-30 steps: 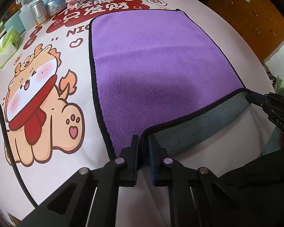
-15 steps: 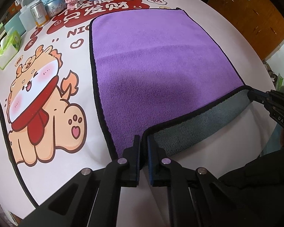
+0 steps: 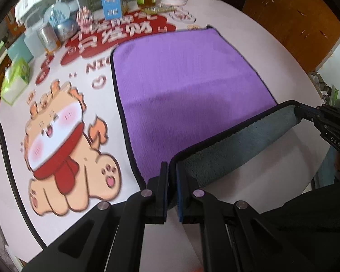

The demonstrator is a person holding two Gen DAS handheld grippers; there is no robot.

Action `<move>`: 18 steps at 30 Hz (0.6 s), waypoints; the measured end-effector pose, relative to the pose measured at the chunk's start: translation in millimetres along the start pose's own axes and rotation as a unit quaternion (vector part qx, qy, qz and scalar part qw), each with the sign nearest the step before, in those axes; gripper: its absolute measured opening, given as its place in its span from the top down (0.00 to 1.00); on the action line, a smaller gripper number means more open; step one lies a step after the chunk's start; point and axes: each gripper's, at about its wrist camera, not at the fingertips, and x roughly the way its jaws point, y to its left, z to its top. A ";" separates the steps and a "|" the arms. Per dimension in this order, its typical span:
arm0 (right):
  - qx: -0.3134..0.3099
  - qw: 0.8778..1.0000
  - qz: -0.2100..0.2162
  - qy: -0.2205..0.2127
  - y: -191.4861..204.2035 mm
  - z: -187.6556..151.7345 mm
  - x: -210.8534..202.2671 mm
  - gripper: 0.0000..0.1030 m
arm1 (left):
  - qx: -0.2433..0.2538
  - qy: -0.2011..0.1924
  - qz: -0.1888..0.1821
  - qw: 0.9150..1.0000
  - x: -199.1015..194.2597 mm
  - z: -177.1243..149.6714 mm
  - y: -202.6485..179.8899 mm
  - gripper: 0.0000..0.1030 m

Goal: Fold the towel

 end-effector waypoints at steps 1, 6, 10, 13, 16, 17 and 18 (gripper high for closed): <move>-0.002 1.000 -0.002 -0.007 -0.3 4.6 -2.2 0.95 | 0.003 -0.005 0.002 1.000 -3.9 3.2 -0.1 0.96; -0.011 0.999 -0.012 -0.032 -0.9 26.9 -9.4 0.95 | 0.017 -0.026 0.010 0.999 -20.1 24.8 3.5 0.96; -0.020 0.998 -0.018 -0.057 -1.0 46.3 -13.9 0.95 | 0.024 -0.049 0.015 0.998 -30.3 43.6 9.6 0.96; -0.021 0.997 -0.023 -0.073 -2.5 59.8 -16.7 0.95 | 0.028 -0.065 0.019 0.997 -36.3 57.4 12.7 0.96; -0.023 0.995 -0.028 -0.089 -4.7 74.8 -17.8 0.95 | 0.033 -0.083 0.022 0.996 -39.6 71.3 17.1 0.96; -0.023 0.995 -0.031 -0.093 -6.0 80.2 -17.4 0.95 | 0.031 -0.089 0.025 0.995 -40.4 76.9 19.8 0.96; -0.022 0.995 -0.032 -0.097 -6.5 84.4 -17.0 0.95 | 0.027 -0.094 0.025 0.995 -40.6 82.3 22.9 0.96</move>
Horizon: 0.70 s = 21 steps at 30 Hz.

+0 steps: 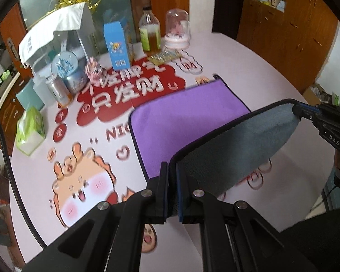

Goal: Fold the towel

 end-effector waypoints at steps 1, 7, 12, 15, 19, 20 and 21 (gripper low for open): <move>0.000 1.000 -0.001 -0.004 -0.8 4.0 1.4 0.95 | -0.003 -0.004 0.000 1.000 1.4 4.0 2.8 0.96; -0.004 1.000 -0.013 -0.026 -6.1 32.5 15.4 0.95 | -0.006 -0.028 0.008 1.000 11.4 31.4 19.7 0.96; -0.005 0.999 -0.023 -0.043 -9.9 54.9 33.4 0.95 | -0.010 -0.038 0.018 0.999 26.6 53.2 33.3 0.96; -0.005 0.998 -0.036 -0.049 -10.6 65.2 47.9 0.95 | -0.033 -0.042 0.020 0.998 38.7 65.2 43.5 0.96; -0.010 0.996 -0.065 -0.053 -9.3 75.3 73.4 0.95 | -0.055 -0.041 0.028 0.997 60.9 79.7 52.0 0.96; -0.011 0.996 -0.074 -0.054 -9.0 76.9 80.7 0.95 | -0.062 -0.039 0.028 0.997 68.0 82.7 53.7 0.96; -0.012 0.995 -0.079 -0.054 -8.9 77.3 85.2 0.95 | -0.068 -0.038 0.027 0.997 74.1 84.2 54.9 0.96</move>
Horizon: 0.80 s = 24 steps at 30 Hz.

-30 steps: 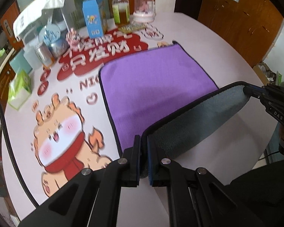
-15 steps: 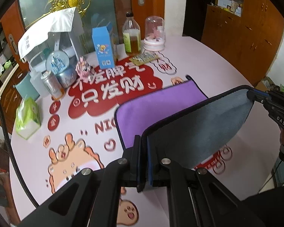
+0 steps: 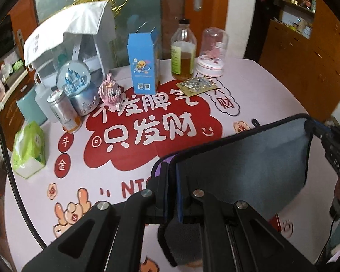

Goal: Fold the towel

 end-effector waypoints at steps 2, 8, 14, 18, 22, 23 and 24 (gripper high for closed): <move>-0.004 1.000 -0.013 0.000 2.7 0.5 11.4 0.95 | -0.010 0.005 0.001 1.000 13.8 2.1 1.4 0.96; -0.011 0.999 -0.043 0.003 8.1 -7.4 43.7 0.95 | -0.022 0.032 0.009 0.999 56.1 0.8 3.1 0.96; -0.005 0.998 -0.047 0.033 8.3 -21.7 71.5 0.89 | -0.041 0.052 0.014 0.998 83.2 -0.1 6.9 0.91; 0.001 0.998 -0.043 0.047 6.4 -25.9 80.2 0.69 | -0.054 0.062 0.028 0.996 92.9 -2.1 7.8 0.76; 0.006 0.998 -0.040 0.050 5.0 -27.0 80.8 0.59 | -0.061 0.063 0.035 0.996 91.5 -3.5 8.3 0.69; 0.007 0.998 -0.039 0.049 4.6 -26.8 80.1 0.55 | -0.064 0.062 0.035 0.995 90.2 -3.3 8.5 0.66; 0.008 0.998 -0.038 0.048 4.7 -26.2 79.6 0.54 | -0.067 0.062 0.036 0.995 88.6 -3.4 8.2 0.65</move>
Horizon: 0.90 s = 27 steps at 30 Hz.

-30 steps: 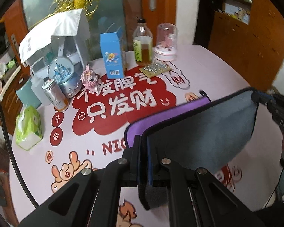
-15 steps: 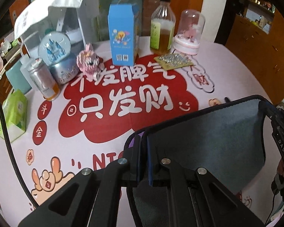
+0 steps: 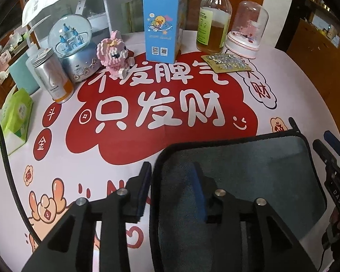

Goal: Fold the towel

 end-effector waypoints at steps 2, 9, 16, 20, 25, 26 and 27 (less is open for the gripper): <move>0.002 1.000 0.003 -0.002 0.2 1.1 -2.3 0.48 | -0.003 -0.002 0.001 1.000 -4.1 -0.1 -0.4 0.65; 0.007 1.000 0.017 -0.019 4.7 7.0 -24.1 0.37 | -0.009 -0.015 0.020 1.000 -31.4 -7.4 -4.4 0.41; 0.016 0.999 0.032 -0.035 9.1 7.7 -57.4 0.28 | -0.009 -0.023 0.030 0.999 -63.3 -23.8 -9.8 0.25; 0.019 0.999 0.042 -0.029 12.7 2.7 -73.1 0.27 | -0.011 -0.021 0.028 0.999 -78.1 -37.1 -13.2 0.18; 0.025 0.998 0.053 -0.015 16.8 -12.5 -98.5 0.21 | -0.027 -0.021 0.014 0.999 -98.1 -57.9 -16.2 0.13; 0.026 0.998 0.054 -0.015 17.5 -15.8 -104.0 0.19 | -0.030 -0.023 0.014 0.999 -101.6 -61.5 -16.4 0.13; 0.027 0.998 0.055 -0.014 17.6 -18.4 -107.8 0.18 | -0.034 -0.025 0.015 0.999 -105.2 -65.2 -16.6 0.12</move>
